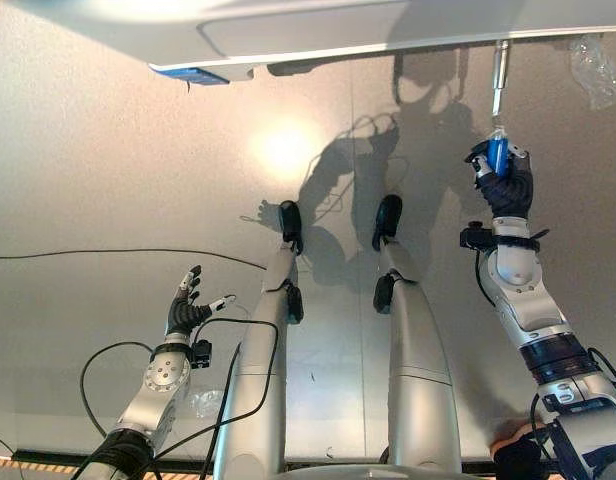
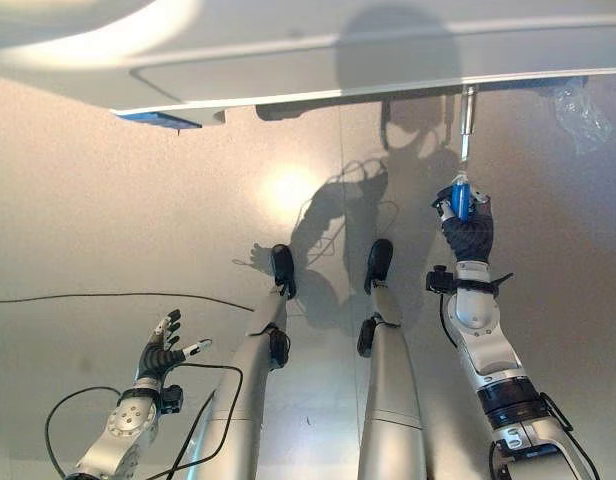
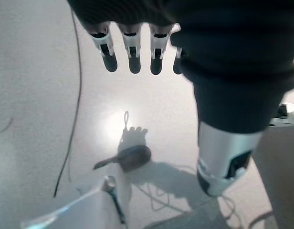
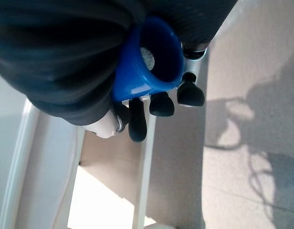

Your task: Raise the hospital bed

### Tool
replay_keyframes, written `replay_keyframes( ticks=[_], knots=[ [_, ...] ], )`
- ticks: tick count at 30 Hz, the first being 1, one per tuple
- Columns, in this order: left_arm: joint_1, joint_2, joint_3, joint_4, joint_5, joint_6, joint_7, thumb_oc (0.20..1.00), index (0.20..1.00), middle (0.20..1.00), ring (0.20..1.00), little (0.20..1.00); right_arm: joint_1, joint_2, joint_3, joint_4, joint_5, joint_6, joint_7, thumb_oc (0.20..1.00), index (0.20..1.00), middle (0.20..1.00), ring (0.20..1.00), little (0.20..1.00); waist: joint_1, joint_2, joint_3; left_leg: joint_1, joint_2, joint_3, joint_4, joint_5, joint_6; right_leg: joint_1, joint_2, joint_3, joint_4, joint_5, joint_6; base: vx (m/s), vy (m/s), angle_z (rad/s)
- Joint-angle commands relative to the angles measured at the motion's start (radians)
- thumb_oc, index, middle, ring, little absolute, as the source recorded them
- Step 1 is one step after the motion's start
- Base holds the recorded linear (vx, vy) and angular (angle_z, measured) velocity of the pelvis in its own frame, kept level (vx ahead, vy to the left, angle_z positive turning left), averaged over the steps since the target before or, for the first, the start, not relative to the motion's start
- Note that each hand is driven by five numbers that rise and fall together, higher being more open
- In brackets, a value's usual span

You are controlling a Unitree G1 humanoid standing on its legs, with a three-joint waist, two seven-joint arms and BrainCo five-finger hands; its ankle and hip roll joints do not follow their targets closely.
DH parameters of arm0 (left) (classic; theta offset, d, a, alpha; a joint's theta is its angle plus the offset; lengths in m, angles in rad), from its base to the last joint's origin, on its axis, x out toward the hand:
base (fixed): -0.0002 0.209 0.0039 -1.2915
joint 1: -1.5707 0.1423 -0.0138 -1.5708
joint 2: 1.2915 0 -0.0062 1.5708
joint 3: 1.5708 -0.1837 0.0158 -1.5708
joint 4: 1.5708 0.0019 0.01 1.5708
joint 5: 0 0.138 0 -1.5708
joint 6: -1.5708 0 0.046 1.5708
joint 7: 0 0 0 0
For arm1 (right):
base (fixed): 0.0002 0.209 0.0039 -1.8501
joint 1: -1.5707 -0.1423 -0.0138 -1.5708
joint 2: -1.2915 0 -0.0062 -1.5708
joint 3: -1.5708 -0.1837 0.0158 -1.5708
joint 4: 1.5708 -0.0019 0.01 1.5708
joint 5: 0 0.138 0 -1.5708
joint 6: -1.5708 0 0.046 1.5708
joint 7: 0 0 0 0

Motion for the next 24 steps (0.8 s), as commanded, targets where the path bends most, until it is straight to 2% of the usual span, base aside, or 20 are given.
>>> replay_keyframes(
  ticks=[1,8,10,23,24],
  knots=[
    [0.07,-0.044,0.012,0.03,0.003,-0.005,0.007,1.0,1.0,1.0,1.0,1.0,0.115,-0.041,-0.022,-0.242,0.0,-0.171,0.001,0.2,0.2,0.2,0.2,0.2,-0.037,0.114,-0.02,-0.013,0.035,-0.09,-0.008,0.027,-0.055,0.0,0.056,-0.069,0.053,-0.016,0.059,0.0,0.0,0.0],
    [0.071,-0.043,0.012,0.03,0.003,-0.005,0.007,1.0,1.0,1.0,1.0,1.0,0.118,-0.039,-0.023,-0.247,-0.002,-0.168,0.0,0.2,0.2,0.2,0.2,0.2,-0.038,0.112,-0.02,-0.012,0.035,-0.09,-0.008,0.027,-0.055,0.001,0.055,-0.069,0.053,-0.016,0.059,0.0,0.004,0.0],
    [0.07,-0.043,0.016,0.028,0.015,-0.015,0.024,1.0,1.0,1.0,1.0,1.0,0.142,-0.051,0.01,-0.328,-0.054,-0.17,-0.009,0.2,0.2,0.2,0.2,0.2,-0.038,0.107,-0.02,-0.005,0.033,-0.092,-0.019,0.034,-0.059,0.012,0.054,-0.073,0.039,-0.008,0.06,0.0,0.0,0.0],
    [0.071,-0.036,0.017,0.025,0.02,-0.018,0.034,1.0,1.0,1.0,1.0,1.0,0.155,-0.043,0.019,-0.349,-0.051,-0.173,-0.015,0.2,0.2,0.2,0.2,0.2,-0.041,0.104,-0.02,0.001,0.035,-0.089,-0.022,0.037,-0.061,0.016,0.056,-0.071,0.037,-0.005,0.061,0.0,0.0,0.0],
    [0.068,-0.04,0.018,0.029,0.017,-0.02,0.037,1.0,1.0,1.0,1.0,1.0,0.154,-0.032,-0.002,-0.352,-0.019,-0.189,-0.019,0.2,0.2,0.2,0.2,0.2,-0.04,0.106,-0.02,0.003,0.035,-0.089,-0.025,0.038,-0.062,0.019,0.053,-0.071,0.037,-0.007,0.061,0.0,0.0,0.0]
  ],
)
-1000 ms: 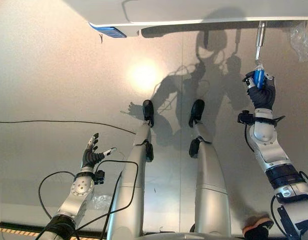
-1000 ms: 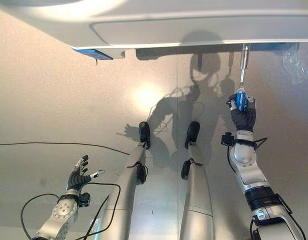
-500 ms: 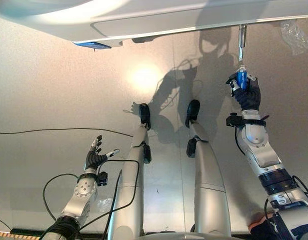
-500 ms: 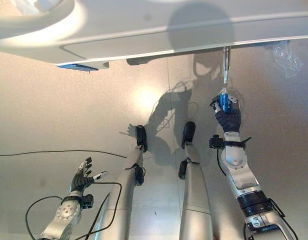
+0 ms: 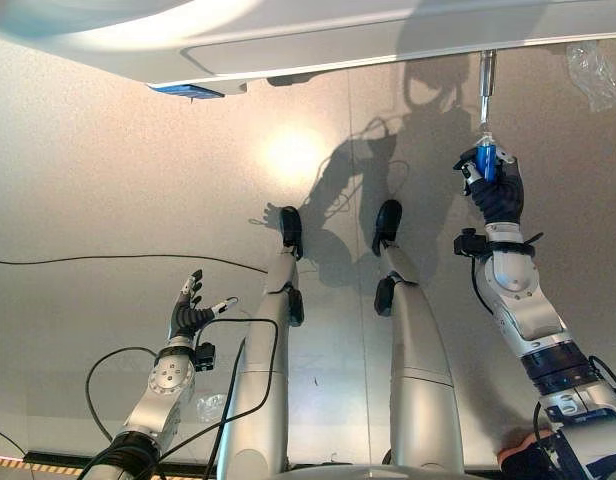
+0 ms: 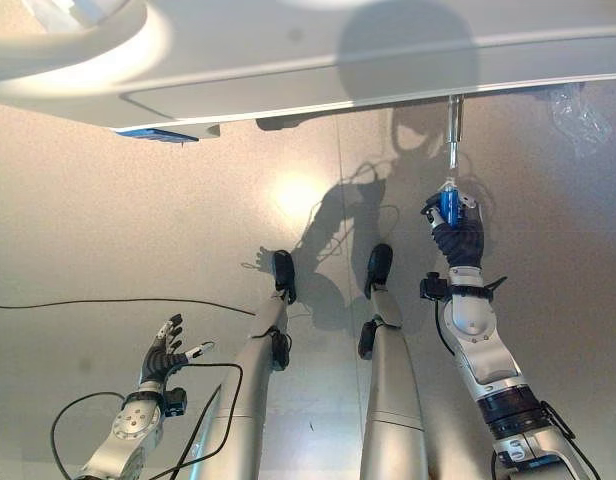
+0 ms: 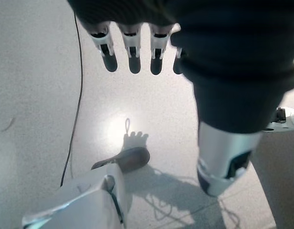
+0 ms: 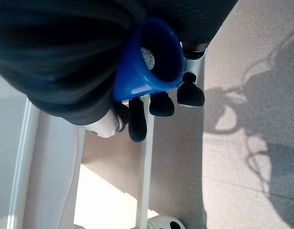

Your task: Raise the hospital bed

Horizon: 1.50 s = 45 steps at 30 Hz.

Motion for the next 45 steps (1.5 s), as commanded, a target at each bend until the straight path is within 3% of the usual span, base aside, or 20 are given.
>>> replay_keyframes(
  ticks=[1,4,5,6,7,8,9,12,23,36,45],
  knots=[
    [0.068,-0.015,0.016,0.007,0.012,-0.018,0.024,1.0,1.0,1.0,1.0,1.0,0.121,-0.023,-0.019,-0.281,-0.015,-0.226,0.0,0.2,0.2,0.2,0.2,0.2,-0.061,0.088,-0.021,-0.005,0.02,-0.081,-0.027,0.04,-0.047,0.019,0.039,-0.065,0.016,0.011,0.074,0.0,0.0,0.0],
    [0.068,-0.015,0.016,0.007,0.012,-0.018,0.024,1.0,1.0,1.0,1.0,1.0,0.121,-0.023,-0.02,-0.28,-0.014,-0.226,0.001,0.2,0.2,0.2,0.2,0.2,-0.06,0.088,-0.021,-0.005,0.02,-0.081,-0.027,0.04,-0.047,0.019,0.039,-0.065,0.016,0.011,0.074,-0.02,-0.004,0.0],
    [0.063,-0.019,0.025,0.008,0.005,-0.018,0.023,1.0,1.0,1.0,1.0,1.0,0.128,0.003,-0.083,-0.272,0.043,-0.251,-0.013,0.2,0.2,0.2,0.2,0.2,-0.063,0.091,-0.021,-0.023,0.019,-0.074,-0.037,0.07,-0.044,-0.004,0.04,-0.072,0.004,0.043,0.064,0.0,0.0,0.0],
    [0.071,-0.02,0.019,0.01,0.002,-0.017,0.022,1.0,1.0,1.0,1.0,1.0,0.14,0.015,-0.107,-0.265,0.059,-0.262,-0.022,0.2,0.2,0.2,0.2,0.2,-0.063,0.094,-0.021,0.005,0.019,-0.078,-0.036,0.041,-0.05,0.017,0.041,-0.064,0.017,0.008,0.073,-0.06,-0.013,0.04],
    [0.065,-0.021,0.022,0.009,-0.002,-0.019,0.021,1.0,1.0,1.0,1.0,1.0,0.135,0.021,-0.124,-0.264,0.068,-0.267,-0.027,0.2,0.2,0.2,0.2,0.2,-0.064,0.095,-0.021,-0.019,0.02,-0.073,-0.04,0.07,-0.046,-0.005,0.042,-0.069,0.007,0.038,0.064,0.06,-0.002,0.04],
    [0.071,-0.021,0.019,0.01,-0.002,-0.018,0.021,1.0,1.0,1.0,1.0,1.0,0.142,0.021,-0.123,-0.263,0.069,-0.266,-0.027,0.2,0.2,0.2,0.2,0.2,-0.065,0.095,-0.021,0.006,0.019,-0.078,-0.037,0.04,-0.051,0.016,0.042,-0.063,0.019,0.006,0.073,-0.06,-0.004,0.03],
    [0.065,-0.021,0.022,0.009,-0.002,-0.019,0.021,1.0,1.0,1.0,1.0,1.0,0.135,0.021,-0.125,-0.264,0.068,-0.267,-0.027,0.2,0.2,0.2,0.2,0.2,-0.064,0.095,-0.021,-0.019,0.02,-0.073,-0.04,0.07,-0.046,-0.005,0.042,-0.069,0.007,0.038,0.064,0.0,0.0,0.0],
    [0.069,-0.031,0.018,0.02,-0.018,-0.018,0.014,1.0,1.0,1.0,1.0,1.0,0.121,0.057,-0.227,-0.211,0.111,-0.3,-0.09,0.2,0.2,0.2,0.2,0.2,-0.068,0.109,-0.021,0.003,0.021,-0.07,-0.059,0.071,-0.051,-0.001,0.042,-0.061,0.01,0.028,0.065,-0.02,-0.005,0.01],
    [0.075,-0.027,0.007,0.018,-0.026,-0.024,-0.013,1.0,1.0,1.0,1.0,1.0,0.086,-0.017,-0.391,-0.069,0.091,-0.308,-0.189,0.2,0.2,0.2,0.2,0.2,-0.074,0.141,-0.021,0.045,0.025,-0.064,-0.073,0.066,-0.061,0.004,0.043,-0.049,0.05,-0.009,0.064,0.0,-0.022,0.03],
    [0.057,-0.038,-0.012,0.043,-0.03,-0.019,-0.006,1.0,1.0,1.0,1.0,1.0,0.046,-0.032,-0.47,0.058,0.085,-0.324,-0.302,0.2,0.2,0.2,0.2,0.2,-0.076,0.161,-0.021,0.078,0.025,-0.063,-0.105,0.068,-0.067,-0.005,0.044,-0.051,0.081,-0.031,0.062,0.0,-0.008,0.02],
    [0.058,-0.024,-0.023,0.019,-0.022,-0.027,0.016,1.0,1.0,1.0,1.0,1.0,-0.007,-0.09,-0.473,0.262,0.083,-0.287,-0.393,0.2,0.2,0.2,0.2,0.2,-0.068,0.167,-0.021,0.065,0.023,-0.067,-0.093,0.062,-0.064,-0.017,0.041,-0.059,0.096,-0.034,0.061,0.01,-0.008,0.04]
  ],
)
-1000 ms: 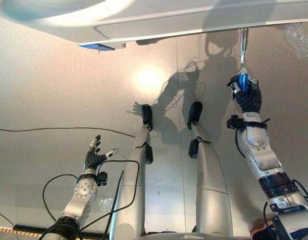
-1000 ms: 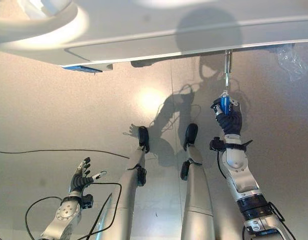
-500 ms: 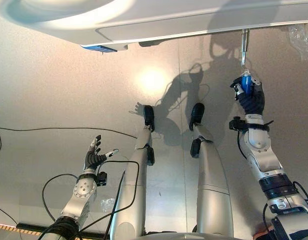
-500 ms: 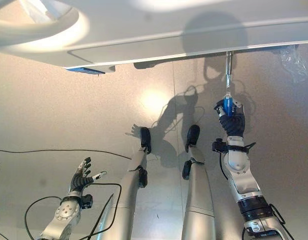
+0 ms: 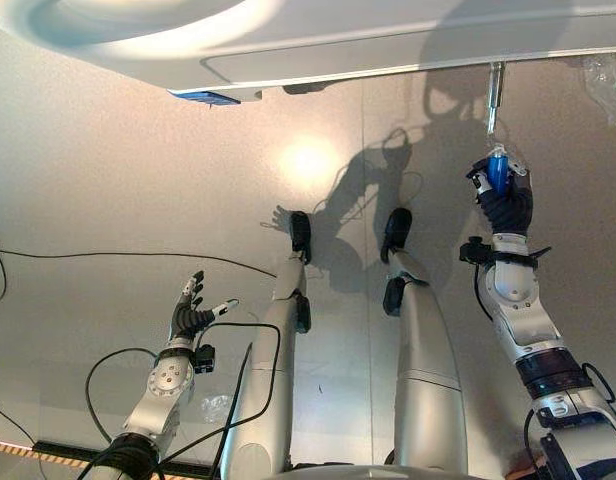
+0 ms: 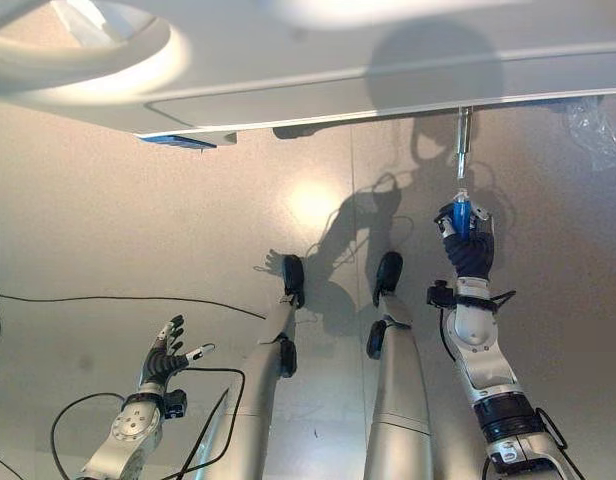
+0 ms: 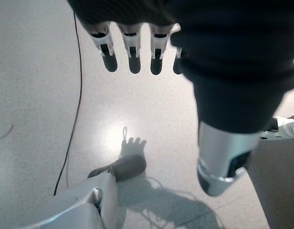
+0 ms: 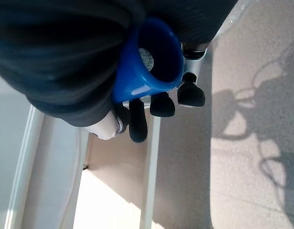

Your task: Raise the hospital bed

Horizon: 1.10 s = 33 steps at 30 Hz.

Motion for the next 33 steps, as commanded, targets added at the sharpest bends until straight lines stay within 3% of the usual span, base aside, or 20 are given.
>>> replay_keyframes(
  ticks=[1,7,20,21,22,25,30,31,33],
  knots=[
    [0.053,-0.032,-0.015,0.026,-0.019,-0.02,0.027,1.0,1.0,1.0,1.0,1.0,-0.027,-0.142,-0.402,0.101,0.203,-0.136,-0.339,0.2,0.2,0.2,0.2,0.2,-0.079,0.154,-0.02,-0.008,0.057,-0.066,0.0,0.021,-0.05,0.005,0.08,-0.063,-0.008,0.039,0.068,0.01,-0.003,0.03],
    [0.055,-0.034,-0.009,0.039,-0.015,-0.014,0.031,1.0,1.0,1.0,1.0,1.0,-0.019,-0.126,-0.376,0.089,0.214,-0.131,-0.32,0.2,0.2,0.2,0.2,0.2,-0.079,0.15,-0.02,-0.023,0.058,-0.071,0.008,0.022,-0.05,0.0,0.079,-0.071,-0.009,0.042,0.068,0.0,0.0,0.01],
    [0.067,-0.027,-0.006,0.009,-0.015,-0.01,0.0,1.0,1.0,1.0,1.0,1.0,0.041,-0.066,-0.162,-0.163,0.157,-0.089,-0.132,0.2,0.2,0.2,0.2,0.2,-0.076,0.128,-0.02,-0.037,0.053,-0.084,0.022,0.029,-0.042,0.027,0.072,-0.09,-0.044,0.07,0.069,-0.01,0.026,0.01],
    [0.08,-0.013,0.008,0.004,-0.012,-0.007,-0.013,1.0,1.0,1.0,1.0,1.0,0.066,-0.068,-0.085,-0.239,0.151,-0.077,-0.049,0.2,0.2,0.2,0.2,0.2,-0.073,0.118,-0.02,-0.042,0.05,-0.088,0.024,0.032,-0.039,0.031,0.067,-0.093,-0.059,0.081,0.071,0.04,0.032,0.04],
    [0.085,-0.013,0.006,0.006,-0.012,-0.006,-0.014,1.0,1.0,1.0,1.0,1.0,0.071,-0.068,-0.084,-0.237,0.151,-0.077,-0.048,0.2,0.2,0.2,0.2,0.2,-0.074,0.118,-0.02,-0.018,0.048,-0.092,0.026,0.004,-0.043,0.051,0.067,-0.086,-0.047,0.048,0.081,0.03,0.073,0.03],
    [0.085,-0.012,0.009,0.012,0.002,-0.004,-0.023,1.0,1.0,1.0,1.0,1.0,0.064,-0.068,0.055,-0.306,0.162,-0.056,0.076,0.2,0.2,0.2,0.2,0.2,-0.063,0.103,-0.02,-0.027,0.043,-0.094,0.028,0.004,-0.035,0.053,0.064,-0.087,-0.06,0.064,0.084,0.01,0.078,-0.03],
    [0.072,-0.018,-0.01,0.005,0.018,-0.007,-0.027,1.0,1.0,1.0,1.0,1.0,-0.01,-0.088,0.194,-0.28,0.165,-0.015,0.15,0.2,0.2,0.2,0.2,0.2,-0.048,0.102,-0.02,-0.044,0.035,-0.098,0.044,0.001,-0.027,0.054,0.056,-0.091,-0.067,0.075,0.087,-0.01,0.076,-0.05],
    [0.061,-0.019,-0.017,0.013,0.027,-0.008,-0.027,1.0,1.0,1.0,1.0,1.0,-0.062,-0.095,0.269,-0.249,0.159,0.021,0.186,0.2,0.2,0.2,0.2,0.2,-0.039,0.104,-0.02,-0.055,0.03,-0.099,0.054,0.0,-0.024,0.053,0.05,-0.092,-0.071,0.081,0.088,0.0,0.08,-0.04],
    [0.056,-0.02,-0.018,0.02,0.027,-0.006,-0.021,1.0,1.0,1.0,1.0,1.0,-0.125,-0.087,0.313,-0.206,0.146,0.044,0.175,0.2,0.2,0.2,0.2,0.2,-0.03,0.107,-0.02,-0.057,0.025,-0.101,0.052,0.0,-0.023,0.055,0.046,-0.092,-0.078,0.085,0.09,0.0,0.087,-0.03]
  ],
)
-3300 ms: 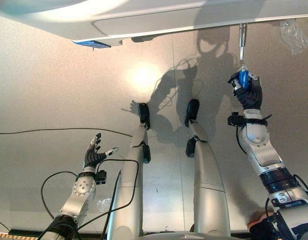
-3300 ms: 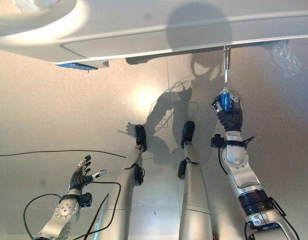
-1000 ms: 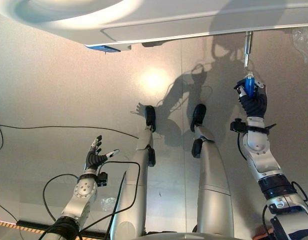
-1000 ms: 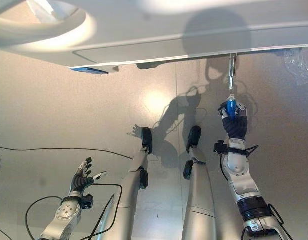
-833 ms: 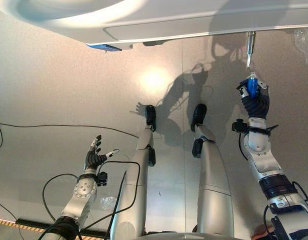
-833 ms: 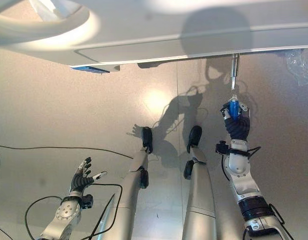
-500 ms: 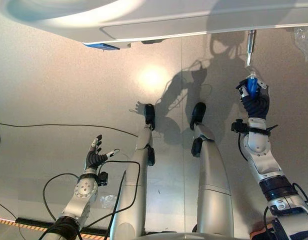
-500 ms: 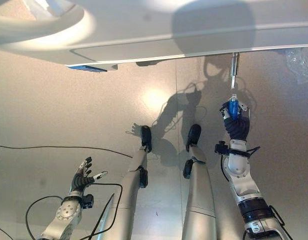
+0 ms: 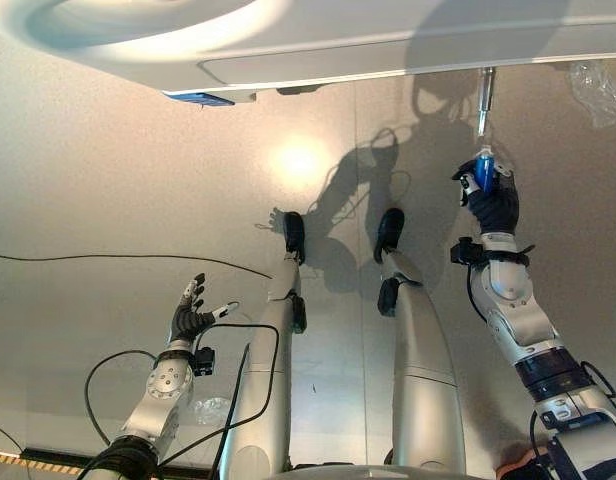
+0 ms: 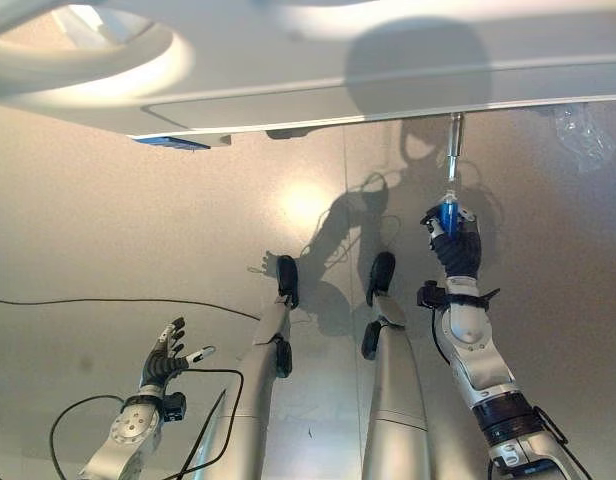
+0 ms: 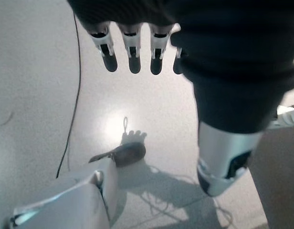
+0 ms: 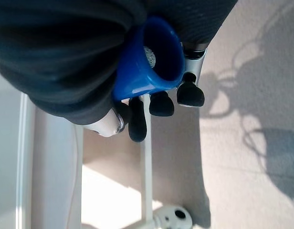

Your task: Raise the hospital bed

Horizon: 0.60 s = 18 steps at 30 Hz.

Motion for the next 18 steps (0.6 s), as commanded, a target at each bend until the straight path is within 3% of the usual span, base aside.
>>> replay_keyframes(
  ticks=[1,8,13,18],
  knots=[
    [0.047,-0.014,-0.017,0.013,0.016,-0.008,0.008,1.0,1.0,1.0,1.0,1.0,-0.057,-0.035,0.116,-0.125,-0.083,-0.075,0.096,0.2,0.2,0.2,0.2,0.2,-0.015,0.099,-0.021,-0.046,0.009,-0.063,0.027,0.009,-0.015,0.013,0.034,-0.046,-0.042,0.069,0.102,0.0,0.062,-0.01],
    [0.011,-0.02,-0.029,0.049,-0.009,-0.014,0.011,1.0,1.0,1.0,1.0,1.0,-0.317,0.05,0.271,0.113,0.025,-0.02,0.179,0.2,0.2,0.2,0.2,0.2,0.028,0.107,-0.021,-0.082,-0.006,-0.07,0.052,-0.002,-0.001,0.007,0.018,-0.043,-0.057,0.082,0.105,0.01,0.081,0.0],
    [0.002,-0.02,-0.05,0.056,-0.021,-0.019,0.004,1.0,1.0,1.0,1.0,1.0,-0.434,0.092,0.319,0.252,0.018,0.013,0.192,0.2,0.2,0.2,0.2,0.2,0.051,0.117,-0.021,-0.096,-0.013,-0.073,0.058,-0.006,0.004,0.005,0.012,-0.041,-0.062,0.083,0.106,0.02,0.055,-0.03],
    [-0.031,-0.021,-0.073,0.081,-0.03,-0.029,0.004,1.0,1.0,1.0,1.0,1.0,-0.579,0.16,0.334,0.51,-0.002,0.064,0.2,0.2,0.2,0.2,0.2,0.2,0.077,0.13,-0.021,-0.112,-0.021,-0.077,0.069,-0.01,0.006,-0.002,0.007,-0.038,-0.064,0.082,0.107,0.01,0.033,0.0]
  ],
)
